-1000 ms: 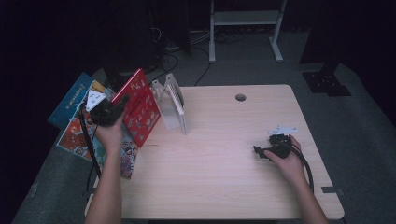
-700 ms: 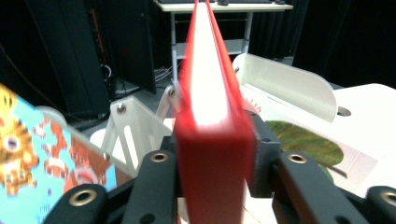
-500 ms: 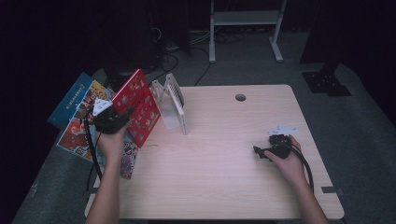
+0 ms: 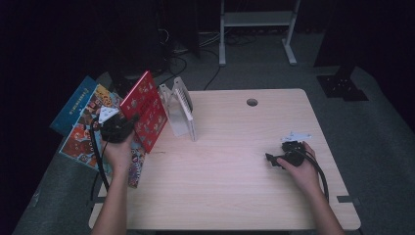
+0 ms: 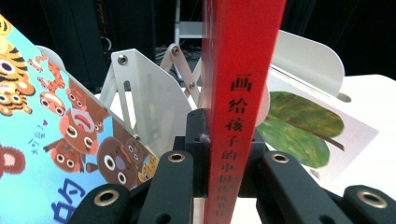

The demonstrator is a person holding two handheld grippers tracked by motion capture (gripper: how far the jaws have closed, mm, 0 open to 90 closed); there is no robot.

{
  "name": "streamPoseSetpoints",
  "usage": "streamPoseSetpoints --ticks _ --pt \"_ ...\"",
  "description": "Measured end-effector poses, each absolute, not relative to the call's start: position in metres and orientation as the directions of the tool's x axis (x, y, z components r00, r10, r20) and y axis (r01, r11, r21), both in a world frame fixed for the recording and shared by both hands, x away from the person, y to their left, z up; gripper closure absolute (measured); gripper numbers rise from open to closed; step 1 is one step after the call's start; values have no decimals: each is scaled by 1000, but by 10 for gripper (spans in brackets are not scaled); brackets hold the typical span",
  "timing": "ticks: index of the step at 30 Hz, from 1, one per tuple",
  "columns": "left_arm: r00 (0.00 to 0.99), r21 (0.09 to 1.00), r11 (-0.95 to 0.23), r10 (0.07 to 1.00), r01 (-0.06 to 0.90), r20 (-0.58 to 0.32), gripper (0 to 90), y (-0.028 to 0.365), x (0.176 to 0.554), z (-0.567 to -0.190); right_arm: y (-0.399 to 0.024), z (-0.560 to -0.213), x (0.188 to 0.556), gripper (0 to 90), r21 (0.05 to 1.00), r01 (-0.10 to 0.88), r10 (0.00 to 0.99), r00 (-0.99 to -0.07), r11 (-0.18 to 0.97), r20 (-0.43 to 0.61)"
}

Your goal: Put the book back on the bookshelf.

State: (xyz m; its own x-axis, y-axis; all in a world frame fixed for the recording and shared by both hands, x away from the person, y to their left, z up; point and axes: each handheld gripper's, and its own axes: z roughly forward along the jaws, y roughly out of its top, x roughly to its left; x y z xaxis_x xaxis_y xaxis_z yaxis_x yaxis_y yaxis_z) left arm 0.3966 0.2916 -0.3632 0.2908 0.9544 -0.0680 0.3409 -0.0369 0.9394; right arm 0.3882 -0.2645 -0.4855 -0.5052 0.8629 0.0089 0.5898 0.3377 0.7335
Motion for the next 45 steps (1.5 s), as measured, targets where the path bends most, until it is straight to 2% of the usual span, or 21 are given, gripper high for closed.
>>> streamPoseSetpoints --ticks 7,13,22,32,45 --pt "297 938 -29 952 346 -80 768 291 402 -365 -264 -486 388 127 733 589 863 -505 339 7" --pt "318 927 -59 946 369 -67 631 291 396 -368 -264 -485 388 127 733 590 863 -505 339 8" --pt "336 898 -112 941 425 -42 471 294 380 -373 -264 -485 388 127 733 590 863 -505 339 8" --pt "369 865 -164 929 474 -26 205 290 356 -376 -264 -485 388 127 734 590 863 -505 338 9" --pt "544 829 -291 839 478 -19 25 259 322 -400 -265 -486 388 127 734 588 862 -506 339 8"
